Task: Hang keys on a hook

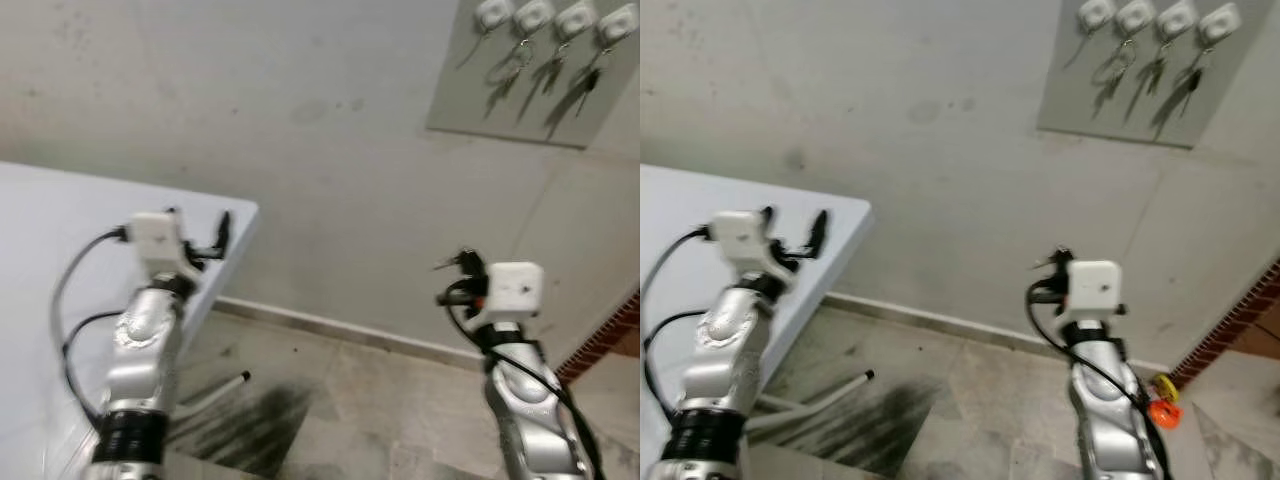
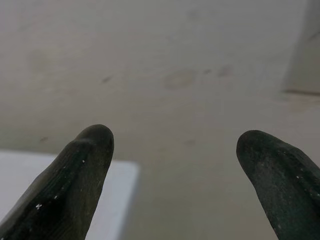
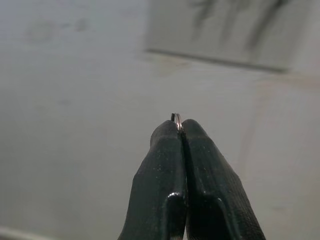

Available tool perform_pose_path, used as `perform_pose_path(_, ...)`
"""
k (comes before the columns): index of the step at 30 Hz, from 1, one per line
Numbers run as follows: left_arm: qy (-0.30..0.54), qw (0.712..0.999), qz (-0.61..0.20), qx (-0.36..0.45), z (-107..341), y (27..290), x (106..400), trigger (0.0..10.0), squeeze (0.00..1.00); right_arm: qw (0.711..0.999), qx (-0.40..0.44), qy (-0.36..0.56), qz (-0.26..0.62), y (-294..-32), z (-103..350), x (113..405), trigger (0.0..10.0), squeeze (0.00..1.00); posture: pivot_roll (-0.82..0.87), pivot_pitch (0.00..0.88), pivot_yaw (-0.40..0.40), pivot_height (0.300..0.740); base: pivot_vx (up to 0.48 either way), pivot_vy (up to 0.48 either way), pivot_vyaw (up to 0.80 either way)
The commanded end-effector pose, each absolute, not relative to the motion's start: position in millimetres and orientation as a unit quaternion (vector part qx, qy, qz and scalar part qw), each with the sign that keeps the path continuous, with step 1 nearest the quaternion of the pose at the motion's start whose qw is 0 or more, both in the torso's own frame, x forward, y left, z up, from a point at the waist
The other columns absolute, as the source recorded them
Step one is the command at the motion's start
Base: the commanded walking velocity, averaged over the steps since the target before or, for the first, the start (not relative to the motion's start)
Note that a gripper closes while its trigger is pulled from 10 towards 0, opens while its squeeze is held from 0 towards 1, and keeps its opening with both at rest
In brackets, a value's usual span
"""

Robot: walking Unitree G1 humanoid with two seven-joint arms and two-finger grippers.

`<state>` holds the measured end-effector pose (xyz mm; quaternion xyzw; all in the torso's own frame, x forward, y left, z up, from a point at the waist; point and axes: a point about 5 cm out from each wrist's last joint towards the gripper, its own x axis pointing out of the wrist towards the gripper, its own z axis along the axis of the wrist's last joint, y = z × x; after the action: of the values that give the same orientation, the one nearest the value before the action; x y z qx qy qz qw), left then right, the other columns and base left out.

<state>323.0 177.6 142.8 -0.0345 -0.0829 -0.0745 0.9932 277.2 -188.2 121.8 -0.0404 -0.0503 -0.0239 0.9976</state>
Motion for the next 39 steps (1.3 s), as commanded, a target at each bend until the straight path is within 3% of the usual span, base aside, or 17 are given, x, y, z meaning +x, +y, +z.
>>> perform_pose_path(1,-0.082,0.994,-0.064,-0.028,143.9,184.3,323.5,10.0,0.00,0.998,-0.034,-0.057,-0.016,-181.7,125.0,278.8,10.0,0.00,-0.04,0.000,0.031,0.740,0.000,0.000,-0.74)
perform_pose_path(9,-0.081,0.994,-0.067,-0.026,143.0,181.1,323.3,10.0,0.00,0.997,-0.038,-0.059,-0.022,-182.6,125.7,279.3,10.0,0.00,-0.04,0.000,0.029,0.740,0.000,0.000,-0.74)
perform_pose_path(39,-0.072,0.993,-0.095,-0.008,138.9,178.0,323.4,10.0,0.00,0.997,-0.036,-0.049,-0.048,-189.4,121.7,277.1,10.0,0.00,-0.06,0.000,0.036,0.740,0.022,0.000,0.00)
